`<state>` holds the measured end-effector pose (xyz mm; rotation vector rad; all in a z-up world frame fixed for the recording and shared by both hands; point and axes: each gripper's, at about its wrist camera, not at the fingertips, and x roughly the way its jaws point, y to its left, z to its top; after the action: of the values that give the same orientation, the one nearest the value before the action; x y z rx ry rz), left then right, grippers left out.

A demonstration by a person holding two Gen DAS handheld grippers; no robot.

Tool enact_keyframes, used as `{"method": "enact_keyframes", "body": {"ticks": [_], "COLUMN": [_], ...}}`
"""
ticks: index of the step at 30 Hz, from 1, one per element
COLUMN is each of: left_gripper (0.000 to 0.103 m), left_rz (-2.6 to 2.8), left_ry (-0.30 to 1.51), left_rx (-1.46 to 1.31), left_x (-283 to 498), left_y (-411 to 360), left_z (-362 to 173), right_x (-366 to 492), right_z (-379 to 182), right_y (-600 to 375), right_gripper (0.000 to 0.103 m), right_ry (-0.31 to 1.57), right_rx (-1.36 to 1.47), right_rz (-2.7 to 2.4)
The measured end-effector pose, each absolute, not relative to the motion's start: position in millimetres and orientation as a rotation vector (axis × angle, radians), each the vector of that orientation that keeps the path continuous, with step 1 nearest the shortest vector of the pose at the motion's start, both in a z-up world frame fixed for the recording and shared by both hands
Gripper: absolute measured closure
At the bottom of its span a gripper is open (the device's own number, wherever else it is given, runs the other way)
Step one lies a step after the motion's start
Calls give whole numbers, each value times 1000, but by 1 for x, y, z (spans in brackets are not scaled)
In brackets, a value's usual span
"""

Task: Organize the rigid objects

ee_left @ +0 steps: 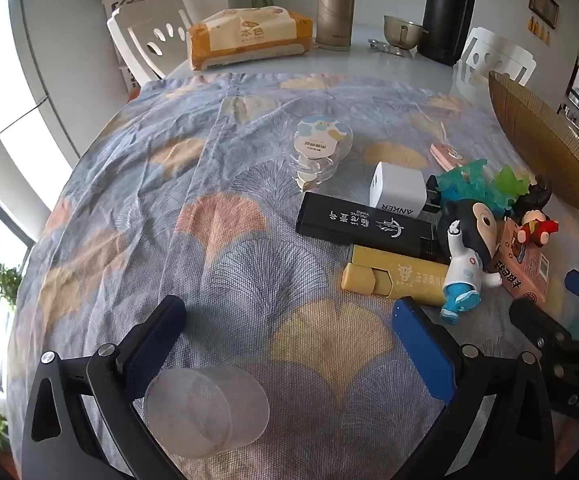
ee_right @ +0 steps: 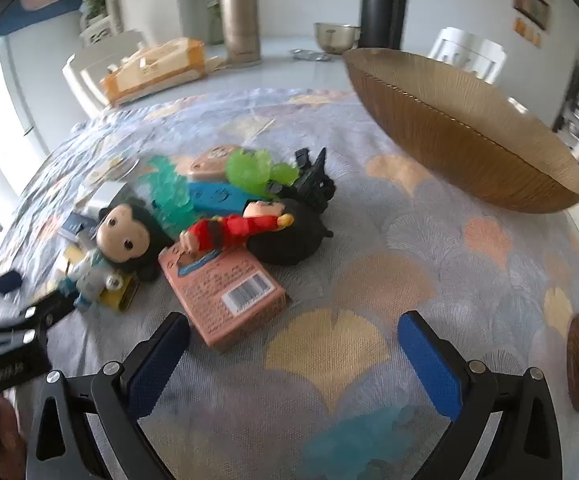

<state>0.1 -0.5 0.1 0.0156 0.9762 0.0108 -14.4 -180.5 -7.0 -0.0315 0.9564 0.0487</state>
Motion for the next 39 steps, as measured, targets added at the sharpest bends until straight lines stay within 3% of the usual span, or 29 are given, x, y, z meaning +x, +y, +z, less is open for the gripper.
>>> {"method": "enact_keyframes", "body": {"ticks": [29,31,34,39], "left_gripper": [1,1,1,1], "left_rz": [-9,7,56,-22], "left_ry": [989,880,632,591], "left_rx": [19,68,129,62], "left_x": [-13,-30,-70,-93], "left_y": [-7,-15,-32,-39], "left_z": [5,18,41,47], "right_x": [-31,-37,-59,-96], "right_z": [-8,-6,16,39], "right_y": [-187,-189,-197,-208], "right_gripper": [0,0,0,0], "right_ry": [1006,998,835,644], "right_rx": [-52,-31,-11,42], "right_rz": [117,108,65,73]}}
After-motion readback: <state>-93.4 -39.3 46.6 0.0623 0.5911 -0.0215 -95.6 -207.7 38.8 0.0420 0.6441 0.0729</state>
